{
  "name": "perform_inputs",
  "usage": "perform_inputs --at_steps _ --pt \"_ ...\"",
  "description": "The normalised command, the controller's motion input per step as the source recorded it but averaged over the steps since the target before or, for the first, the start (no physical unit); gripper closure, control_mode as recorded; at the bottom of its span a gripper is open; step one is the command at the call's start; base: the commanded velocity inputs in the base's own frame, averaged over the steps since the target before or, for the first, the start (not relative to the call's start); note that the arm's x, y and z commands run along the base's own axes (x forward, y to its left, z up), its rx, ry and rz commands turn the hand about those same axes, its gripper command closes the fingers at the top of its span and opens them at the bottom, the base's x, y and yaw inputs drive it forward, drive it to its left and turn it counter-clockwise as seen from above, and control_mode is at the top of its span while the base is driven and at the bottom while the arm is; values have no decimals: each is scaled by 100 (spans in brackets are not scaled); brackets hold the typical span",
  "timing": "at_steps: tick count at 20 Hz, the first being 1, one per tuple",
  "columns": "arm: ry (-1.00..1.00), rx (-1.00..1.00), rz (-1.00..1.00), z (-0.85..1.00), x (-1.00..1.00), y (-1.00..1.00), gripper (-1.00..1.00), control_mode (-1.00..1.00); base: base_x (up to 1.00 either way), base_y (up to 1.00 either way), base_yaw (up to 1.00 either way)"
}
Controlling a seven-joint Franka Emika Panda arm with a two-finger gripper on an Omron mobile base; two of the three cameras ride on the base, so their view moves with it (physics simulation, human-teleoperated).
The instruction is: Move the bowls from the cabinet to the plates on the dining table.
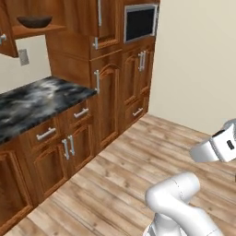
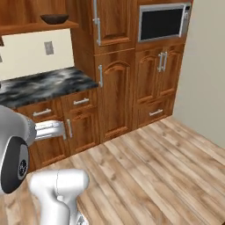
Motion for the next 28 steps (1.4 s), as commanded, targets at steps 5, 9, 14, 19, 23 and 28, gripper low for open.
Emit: perform_inputs --at_steps 5,9,14,19,23,28 --pt "0 0 0 0 0 0 -100 100 -2 -38 -48" --pt "0 0 0 0 0 0 -100 100 2 -12 -36" --pt "0 0 0 0 0 0 -100 100 34 8 -21" --pt "0 0 0 0 0 0 -100 100 44 52 -13" --pt "0 0 0 0 0 0 -100 100 48 92 -9" --pt "0 0 0 0 0 0 -100 100 51 24 -8"
